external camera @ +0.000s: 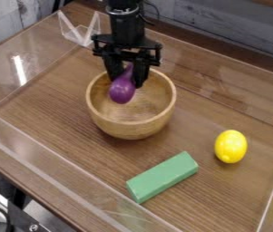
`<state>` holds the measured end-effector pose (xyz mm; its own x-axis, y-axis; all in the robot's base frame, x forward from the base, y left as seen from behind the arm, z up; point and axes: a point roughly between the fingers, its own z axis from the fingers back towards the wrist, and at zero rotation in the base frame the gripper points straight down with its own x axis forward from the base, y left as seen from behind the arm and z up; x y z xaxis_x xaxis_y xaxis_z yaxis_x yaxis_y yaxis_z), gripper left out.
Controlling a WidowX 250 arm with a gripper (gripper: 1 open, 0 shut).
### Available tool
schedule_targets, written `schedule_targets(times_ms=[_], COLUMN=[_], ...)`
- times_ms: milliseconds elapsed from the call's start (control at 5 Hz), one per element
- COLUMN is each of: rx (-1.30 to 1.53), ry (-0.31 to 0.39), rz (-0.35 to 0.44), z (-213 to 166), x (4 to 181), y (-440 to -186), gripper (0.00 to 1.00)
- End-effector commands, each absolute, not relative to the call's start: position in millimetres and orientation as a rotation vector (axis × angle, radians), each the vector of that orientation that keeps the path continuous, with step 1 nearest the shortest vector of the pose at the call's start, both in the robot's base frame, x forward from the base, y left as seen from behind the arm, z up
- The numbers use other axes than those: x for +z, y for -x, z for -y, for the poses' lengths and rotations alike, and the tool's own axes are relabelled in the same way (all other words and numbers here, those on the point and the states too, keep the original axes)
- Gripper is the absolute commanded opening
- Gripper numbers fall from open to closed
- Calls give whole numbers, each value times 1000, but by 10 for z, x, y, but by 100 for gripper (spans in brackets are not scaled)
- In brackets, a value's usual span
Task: Remove the purple eggplant from inside the brown bowl and put it on the table
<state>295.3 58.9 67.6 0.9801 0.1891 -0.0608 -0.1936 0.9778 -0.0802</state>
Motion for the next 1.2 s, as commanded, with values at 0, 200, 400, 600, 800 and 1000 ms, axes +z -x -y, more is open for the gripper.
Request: schedule_targets(times_ms=[0, 200, 400, 600, 800, 1000], rx=[189, 193, 198, 202, 206, 211], ry=[82, 89, 94, 99, 103, 108], rz=[-8, -6, -5, -4, -3, -1], z=[-574, -571, -569, -569, -570, -575], x=[785, 804, 819, 832, 845, 862], y=[-3022, -3028, -3034, -3038, -3045, -3052], gripper=[0, 0, 0, 0, 0, 0])
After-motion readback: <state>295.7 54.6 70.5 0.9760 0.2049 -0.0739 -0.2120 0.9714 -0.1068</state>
